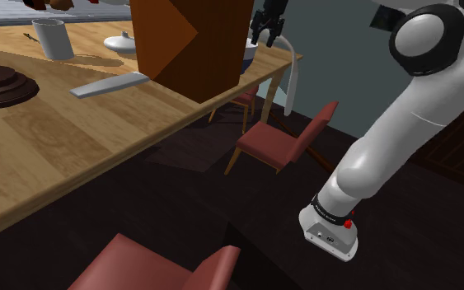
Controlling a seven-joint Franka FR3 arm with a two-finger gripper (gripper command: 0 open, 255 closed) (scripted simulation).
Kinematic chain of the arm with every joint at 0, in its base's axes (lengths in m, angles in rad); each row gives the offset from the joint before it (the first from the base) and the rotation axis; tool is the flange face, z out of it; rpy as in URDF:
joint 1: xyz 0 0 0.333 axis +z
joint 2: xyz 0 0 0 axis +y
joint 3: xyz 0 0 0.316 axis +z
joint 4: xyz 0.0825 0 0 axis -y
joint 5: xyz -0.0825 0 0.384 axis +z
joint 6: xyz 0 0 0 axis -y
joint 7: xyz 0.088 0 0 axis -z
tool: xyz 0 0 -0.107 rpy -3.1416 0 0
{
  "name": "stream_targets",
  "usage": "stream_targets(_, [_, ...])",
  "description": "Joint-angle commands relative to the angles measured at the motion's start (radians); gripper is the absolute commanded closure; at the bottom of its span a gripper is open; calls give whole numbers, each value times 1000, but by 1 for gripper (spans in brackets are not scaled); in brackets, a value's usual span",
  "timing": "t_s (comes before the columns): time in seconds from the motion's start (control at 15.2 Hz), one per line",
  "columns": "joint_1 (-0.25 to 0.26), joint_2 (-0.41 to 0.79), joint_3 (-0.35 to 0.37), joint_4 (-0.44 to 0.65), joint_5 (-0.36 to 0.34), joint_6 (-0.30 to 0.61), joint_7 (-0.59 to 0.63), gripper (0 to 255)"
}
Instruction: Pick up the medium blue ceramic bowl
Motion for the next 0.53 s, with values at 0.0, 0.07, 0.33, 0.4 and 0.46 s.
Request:
stream_targets(0.0, [-15,98,-28,114,44,-37,-26,0])
stream_targets(0.07, [-26,154,-40,185,70,-65,-37,0])
stream_targets(0.33, [-112,417,-73,547,200,-216,-65,0])
stream_targets(0.4, [-116,420,-70,553,200,-218,-65,0])
stream_targets(0.46, [-111,408,-68,520,194,-197,-67,0])
